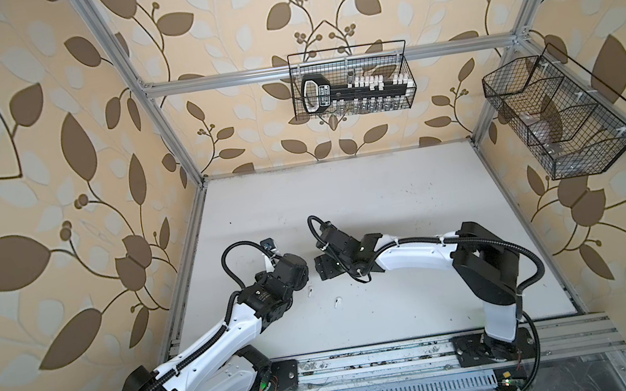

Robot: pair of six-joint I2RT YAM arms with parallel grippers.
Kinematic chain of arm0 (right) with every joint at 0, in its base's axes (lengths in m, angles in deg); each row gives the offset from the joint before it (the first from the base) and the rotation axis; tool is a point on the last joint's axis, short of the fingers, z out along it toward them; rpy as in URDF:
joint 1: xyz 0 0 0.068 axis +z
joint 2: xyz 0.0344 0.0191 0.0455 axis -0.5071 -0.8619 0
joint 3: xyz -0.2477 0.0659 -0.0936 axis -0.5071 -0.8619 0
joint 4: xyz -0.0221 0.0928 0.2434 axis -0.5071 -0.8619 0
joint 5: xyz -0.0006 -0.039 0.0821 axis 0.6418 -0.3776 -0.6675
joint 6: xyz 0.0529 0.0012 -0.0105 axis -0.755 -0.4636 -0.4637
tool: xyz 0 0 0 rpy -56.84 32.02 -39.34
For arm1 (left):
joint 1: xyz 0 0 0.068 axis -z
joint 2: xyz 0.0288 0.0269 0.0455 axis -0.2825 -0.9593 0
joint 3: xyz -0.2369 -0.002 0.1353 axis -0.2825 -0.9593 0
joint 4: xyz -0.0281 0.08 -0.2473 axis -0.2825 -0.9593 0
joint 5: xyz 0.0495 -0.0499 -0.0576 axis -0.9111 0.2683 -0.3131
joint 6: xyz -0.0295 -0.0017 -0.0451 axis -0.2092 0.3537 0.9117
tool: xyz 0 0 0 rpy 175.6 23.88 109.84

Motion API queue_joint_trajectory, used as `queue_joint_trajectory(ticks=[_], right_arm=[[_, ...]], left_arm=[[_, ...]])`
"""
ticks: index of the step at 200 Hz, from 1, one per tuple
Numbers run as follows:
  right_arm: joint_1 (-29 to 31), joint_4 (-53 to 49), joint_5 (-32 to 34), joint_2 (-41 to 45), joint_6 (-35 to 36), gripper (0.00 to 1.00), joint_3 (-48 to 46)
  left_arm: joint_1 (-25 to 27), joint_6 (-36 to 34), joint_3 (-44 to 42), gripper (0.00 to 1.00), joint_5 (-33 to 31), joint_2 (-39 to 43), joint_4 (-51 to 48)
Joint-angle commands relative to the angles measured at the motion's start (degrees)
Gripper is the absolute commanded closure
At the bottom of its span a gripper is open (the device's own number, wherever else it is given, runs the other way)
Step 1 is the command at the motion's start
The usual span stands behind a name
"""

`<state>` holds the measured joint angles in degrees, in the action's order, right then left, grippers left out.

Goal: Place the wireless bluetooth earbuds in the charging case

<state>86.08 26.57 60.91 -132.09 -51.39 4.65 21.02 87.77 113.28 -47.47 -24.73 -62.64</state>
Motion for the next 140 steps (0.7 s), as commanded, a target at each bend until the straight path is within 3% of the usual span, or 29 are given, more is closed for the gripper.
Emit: queue_joint_trajectory(ticks=[1, 30, 140], right_arm=[[-0.1, -2.9, 1.4, -3.9, -2.3, 0.19, 3.8], [-0.3, -5.0, 3.0, -6.6, -2.4, 0.19, 7.3], [-0.5, -12.1, 5.9, -13.1, -3.8, 0.26, 14.7]], left_arm=[[-0.3, -3.8, -2.3, 0.12, 1.9, 0.2, 5.8], [-0.3, -6.6, -5.6, 0.12, 4.8, 2.6, 11.5], [-0.3, -7.1, -7.1, 0.09, 5.4, 6.2, 11.7]])
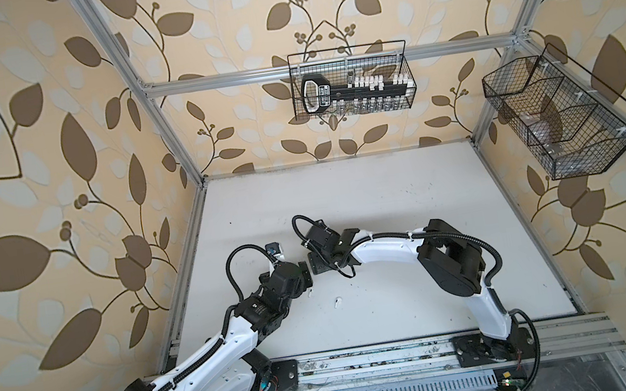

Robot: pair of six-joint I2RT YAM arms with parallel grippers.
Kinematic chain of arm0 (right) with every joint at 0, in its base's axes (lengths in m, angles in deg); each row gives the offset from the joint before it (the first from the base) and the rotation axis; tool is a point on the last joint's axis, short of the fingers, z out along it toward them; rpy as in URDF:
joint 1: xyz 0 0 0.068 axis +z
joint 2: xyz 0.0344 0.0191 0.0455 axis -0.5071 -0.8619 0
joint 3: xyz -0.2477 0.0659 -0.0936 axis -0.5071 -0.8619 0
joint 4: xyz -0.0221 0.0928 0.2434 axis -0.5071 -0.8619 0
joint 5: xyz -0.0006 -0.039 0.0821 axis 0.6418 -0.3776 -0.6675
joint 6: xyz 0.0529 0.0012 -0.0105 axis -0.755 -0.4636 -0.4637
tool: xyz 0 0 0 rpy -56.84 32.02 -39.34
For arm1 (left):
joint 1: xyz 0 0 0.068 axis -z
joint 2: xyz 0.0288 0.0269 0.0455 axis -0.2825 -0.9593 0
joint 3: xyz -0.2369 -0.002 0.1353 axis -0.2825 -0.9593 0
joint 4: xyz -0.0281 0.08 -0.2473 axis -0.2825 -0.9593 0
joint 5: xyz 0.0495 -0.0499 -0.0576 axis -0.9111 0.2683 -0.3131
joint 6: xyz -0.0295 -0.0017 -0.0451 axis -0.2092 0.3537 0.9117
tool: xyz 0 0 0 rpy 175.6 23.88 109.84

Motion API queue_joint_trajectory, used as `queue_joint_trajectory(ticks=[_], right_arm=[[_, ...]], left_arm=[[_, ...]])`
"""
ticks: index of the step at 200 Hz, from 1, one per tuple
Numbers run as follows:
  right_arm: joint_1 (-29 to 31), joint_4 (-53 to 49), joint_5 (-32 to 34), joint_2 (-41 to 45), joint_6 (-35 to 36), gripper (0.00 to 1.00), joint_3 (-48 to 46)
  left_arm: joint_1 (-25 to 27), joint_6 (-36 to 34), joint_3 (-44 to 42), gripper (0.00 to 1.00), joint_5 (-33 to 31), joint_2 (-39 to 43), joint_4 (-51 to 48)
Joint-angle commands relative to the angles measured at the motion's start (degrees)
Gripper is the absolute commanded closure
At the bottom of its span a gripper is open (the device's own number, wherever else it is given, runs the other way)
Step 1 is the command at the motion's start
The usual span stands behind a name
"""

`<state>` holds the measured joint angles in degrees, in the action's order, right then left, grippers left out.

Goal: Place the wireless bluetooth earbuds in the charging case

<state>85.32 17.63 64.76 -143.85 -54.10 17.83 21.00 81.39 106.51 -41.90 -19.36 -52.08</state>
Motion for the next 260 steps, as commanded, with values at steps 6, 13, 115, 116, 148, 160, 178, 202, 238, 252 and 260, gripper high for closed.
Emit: queue_joint_trajectory(ticks=[6, 13, 115, 116, 148, 160, 178, 202, 238, 252, 260], right_arm=[[0.4, -3.3, 2.1, -1.4, -1.1, 0.26, 1.5], [0.4, -3.3, 2.0, -1.7, -1.1, 0.27, 1.6], [0.4, -5.3, 1.7, -4.7, -0.4, 0.34, 6.6], [0.5, -5.3, 1.7, -4.7, -0.4, 0.34, 6.6], [0.7, -6.1, 1.7, -5.4, 0.9, 0.34, 8.2], [0.9, -6.4, 2.3, -5.6, 1.3, 0.34, 8.4], [1.1, -8.0, 4.0, -5.8, 1.7, 0.34, 8.8], [1.1, -9.0, 5.0, -5.7, 1.8, 0.34, 8.5], [1.6, -9.4, 5.1, -6.0, 2.0, 0.34, 8.4], [1.7, -9.2, 4.9, -6.3, 2.1, 0.34, 8.5], [1.6, -9.0, 4.8, -6.5, 2.3, 0.37, 8.7]], left_arm=[[-0.3, -0.6, -0.5, 0.10, -0.3, 1.0, 1.2], [-0.3, -0.6, -0.6, 0.10, -0.4, 1.3, 1.2], [-0.3, 0.9, -1.4, 0.11, -3.0, 2.9, 0.8], [-0.3, 0.9, -1.3, 0.11, -3.0, 2.9, 0.8], [-0.3, 0.9, -1.3, 0.10, -3.2, 2.9, 0.8], [-0.3, 0.9, -1.2, 0.11, -3.1, 2.9, 0.8], [-0.3, 1.0, -1.2, 0.11, -3.2, 2.8, 0.8], [-0.3, 1.0, -1.4, 0.10, -3.3, 2.7, 0.8], [-0.3, 1.0, -1.3, 0.11, -3.1, 2.5, 0.9], [-0.3, 1.0, -1.4, 0.11, -3.0, 2.5, 1.0], [-0.3, 1.0, -1.3, 0.11, -3.1, 2.6, 1.0]])
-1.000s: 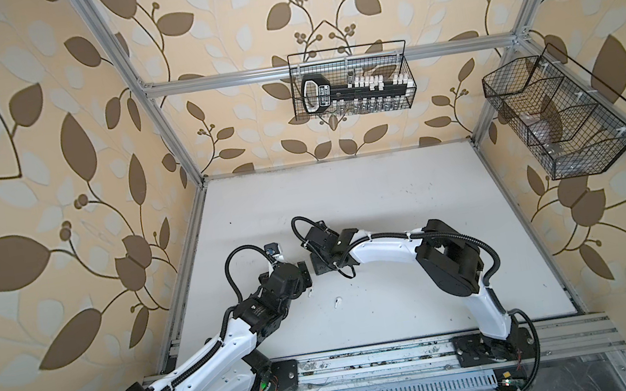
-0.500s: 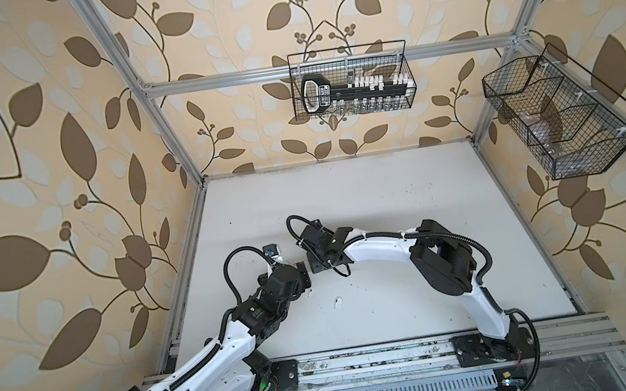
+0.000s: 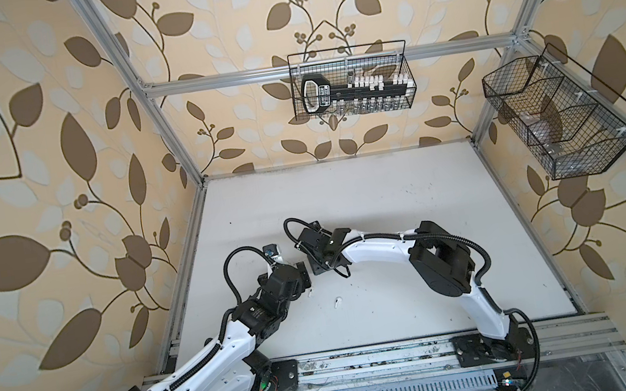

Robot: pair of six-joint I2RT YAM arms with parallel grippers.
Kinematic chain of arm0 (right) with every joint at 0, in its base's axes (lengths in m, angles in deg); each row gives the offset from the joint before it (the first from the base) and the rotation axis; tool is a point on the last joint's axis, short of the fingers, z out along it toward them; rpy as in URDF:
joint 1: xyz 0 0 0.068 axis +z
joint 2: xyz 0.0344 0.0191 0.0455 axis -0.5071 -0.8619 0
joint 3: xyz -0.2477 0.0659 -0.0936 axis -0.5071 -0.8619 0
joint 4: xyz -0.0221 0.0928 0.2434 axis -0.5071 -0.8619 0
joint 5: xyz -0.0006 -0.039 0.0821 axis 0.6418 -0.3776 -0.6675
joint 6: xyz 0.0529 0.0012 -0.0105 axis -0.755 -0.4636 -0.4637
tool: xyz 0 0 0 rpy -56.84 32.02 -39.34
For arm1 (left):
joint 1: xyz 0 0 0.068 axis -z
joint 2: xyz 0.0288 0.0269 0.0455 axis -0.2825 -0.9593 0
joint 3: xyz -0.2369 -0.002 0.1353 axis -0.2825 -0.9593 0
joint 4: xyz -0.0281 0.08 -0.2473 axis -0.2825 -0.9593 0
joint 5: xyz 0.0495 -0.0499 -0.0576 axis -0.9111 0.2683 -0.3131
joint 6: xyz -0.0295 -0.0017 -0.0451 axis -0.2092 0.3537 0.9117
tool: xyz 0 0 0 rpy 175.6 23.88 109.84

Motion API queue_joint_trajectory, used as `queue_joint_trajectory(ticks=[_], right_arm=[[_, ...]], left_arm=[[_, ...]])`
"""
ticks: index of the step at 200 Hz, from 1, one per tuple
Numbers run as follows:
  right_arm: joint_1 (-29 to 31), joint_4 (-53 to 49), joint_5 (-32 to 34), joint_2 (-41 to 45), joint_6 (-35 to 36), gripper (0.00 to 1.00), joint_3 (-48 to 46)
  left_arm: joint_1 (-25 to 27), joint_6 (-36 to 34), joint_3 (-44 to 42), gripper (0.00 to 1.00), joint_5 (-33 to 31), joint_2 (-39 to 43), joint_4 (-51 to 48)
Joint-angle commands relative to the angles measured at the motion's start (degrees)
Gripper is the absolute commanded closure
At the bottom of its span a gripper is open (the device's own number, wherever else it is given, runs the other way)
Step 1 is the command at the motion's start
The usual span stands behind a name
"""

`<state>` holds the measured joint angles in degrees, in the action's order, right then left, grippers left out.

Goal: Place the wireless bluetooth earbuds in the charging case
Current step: 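Hold the white earbud in the right gripper beside the left gripper, then bring the white earbud to the left gripper while the left gripper closes on it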

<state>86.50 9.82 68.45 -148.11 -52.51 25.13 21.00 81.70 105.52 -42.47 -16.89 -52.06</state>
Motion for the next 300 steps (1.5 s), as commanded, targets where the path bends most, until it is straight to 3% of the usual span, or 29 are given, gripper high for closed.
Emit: queue_joint_trajectory(ticks=[1, 62, 126, 142, 177, 201, 235, 260, 300], right_arm=[[0.4, -1.2, 1.1, -2.2, 0.7, 0.37, 1.4], [0.5, -2.0, 1.1, -3.5, 1.2, 0.38, 3.1], [0.5, -3.3, 2.2, -3.4, 1.8, 0.47, 2.5], [0.6, -3.2, 2.8, -3.0, 2.3, 0.53, 2.0], [1.0, 0.9, 3.5, 2.1, 8.1, 0.79, -4.7], [0.8, 9.0, 3.0, 10.4, 13.4, 0.84, -15.4], [1.4, 17.0, 4.1, 21.5, 21.2, 0.84, -27.2], [2.3, 22.5, 2.9, 29.2, 25.7, 0.84, -34.3], [6.2, 25.8, 8.3, 39.4, 33.2, 0.84, -41.6]], left_arm=[[-0.3, 0.7, -0.3, 0.11, -2.5, 0.1, 1.0], [-0.3, 0.6, -0.4, 0.11, -2.5, 0.1, 1.0], [-0.3, 0.6, -0.3, 0.11, -2.5, -0.2, 1.2], [-0.3, 0.5, -0.3, 0.11, -2.4, -0.5, 1.4], [-0.3, -0.4, -0.3, 0.10, -0.8, -0.2, 1.7], [-0.3, -1.5, -0.2, 0.08, 1.5, 0.1, 1.9], [-0.3, -3.6, -1.7, 0.07, 7.6, 2.1, 5.8], [-0.3, -5.0, -4.2, 0.07, 16.0, 5.5, 11.1], [-0.3, -5.7, -6.6, 0.11, 29.8, 7.5, 19.1]])
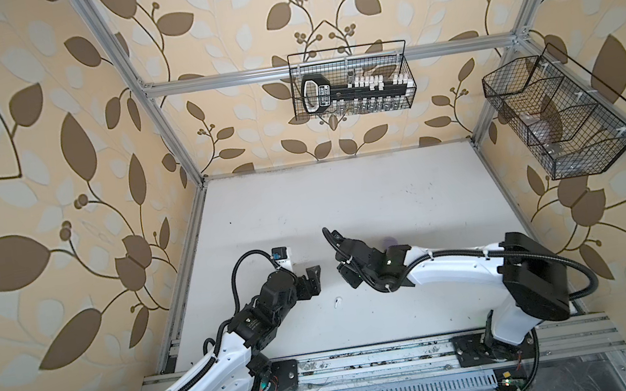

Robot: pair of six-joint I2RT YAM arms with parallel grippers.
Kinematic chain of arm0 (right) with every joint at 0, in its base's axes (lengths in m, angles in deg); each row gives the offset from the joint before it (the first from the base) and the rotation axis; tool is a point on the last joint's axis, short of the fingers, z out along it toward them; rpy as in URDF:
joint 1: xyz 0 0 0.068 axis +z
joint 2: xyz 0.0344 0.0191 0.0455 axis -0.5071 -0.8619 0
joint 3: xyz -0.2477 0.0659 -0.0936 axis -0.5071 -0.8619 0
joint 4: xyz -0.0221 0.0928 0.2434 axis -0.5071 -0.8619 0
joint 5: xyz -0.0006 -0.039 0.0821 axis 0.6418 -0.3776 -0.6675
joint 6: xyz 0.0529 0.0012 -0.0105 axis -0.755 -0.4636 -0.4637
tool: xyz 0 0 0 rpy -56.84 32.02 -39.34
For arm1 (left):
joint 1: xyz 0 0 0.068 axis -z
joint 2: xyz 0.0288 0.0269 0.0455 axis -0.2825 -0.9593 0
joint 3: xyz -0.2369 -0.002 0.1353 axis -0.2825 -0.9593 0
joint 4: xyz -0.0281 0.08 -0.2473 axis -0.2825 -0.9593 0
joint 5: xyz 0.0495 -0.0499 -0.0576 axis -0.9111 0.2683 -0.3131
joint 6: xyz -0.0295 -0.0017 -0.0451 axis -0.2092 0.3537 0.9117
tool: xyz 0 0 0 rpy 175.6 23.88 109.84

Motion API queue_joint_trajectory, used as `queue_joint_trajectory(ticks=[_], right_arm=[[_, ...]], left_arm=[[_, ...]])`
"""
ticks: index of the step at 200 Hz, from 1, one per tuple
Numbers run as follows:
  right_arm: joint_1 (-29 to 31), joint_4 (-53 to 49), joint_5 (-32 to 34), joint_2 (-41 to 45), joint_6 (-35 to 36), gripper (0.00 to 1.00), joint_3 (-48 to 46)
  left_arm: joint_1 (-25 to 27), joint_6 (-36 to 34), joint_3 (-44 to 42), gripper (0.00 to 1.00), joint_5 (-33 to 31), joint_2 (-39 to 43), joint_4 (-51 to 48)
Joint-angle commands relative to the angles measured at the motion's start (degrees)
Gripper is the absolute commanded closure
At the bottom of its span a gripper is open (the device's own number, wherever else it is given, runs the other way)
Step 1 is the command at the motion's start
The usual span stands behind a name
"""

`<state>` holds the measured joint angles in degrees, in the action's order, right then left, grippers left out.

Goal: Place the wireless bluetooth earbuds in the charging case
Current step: 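Bring the white earbud to the left gripper while the left gripper closes on it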

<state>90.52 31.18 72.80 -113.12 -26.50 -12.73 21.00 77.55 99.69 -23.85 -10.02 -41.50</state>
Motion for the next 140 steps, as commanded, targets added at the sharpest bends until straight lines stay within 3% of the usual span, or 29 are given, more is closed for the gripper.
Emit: queue_joint_trajectory(ticks=[1, 70, 140], right_arm=[[2.3, 4.6, 4.0, 4.6, 7.4, 0.84, -4.0], [7.6, 7.5, 12.9, 17.1, 10.6, 0.86, -14.9], [13.3, 5.9, 16.2, 23.3, 9.9, 0.85, -18.7]], left_arm=[[-0.3, -1.6, -0.8, 0.11, 11.6, 0.6, 8.8], [-0.2, 1.2, -1.7, 0.21, 31.1, -6.3, 21.8], [0.1, 5.3, -1.0, 0.27, 42.2, -15.9, 31.8]])
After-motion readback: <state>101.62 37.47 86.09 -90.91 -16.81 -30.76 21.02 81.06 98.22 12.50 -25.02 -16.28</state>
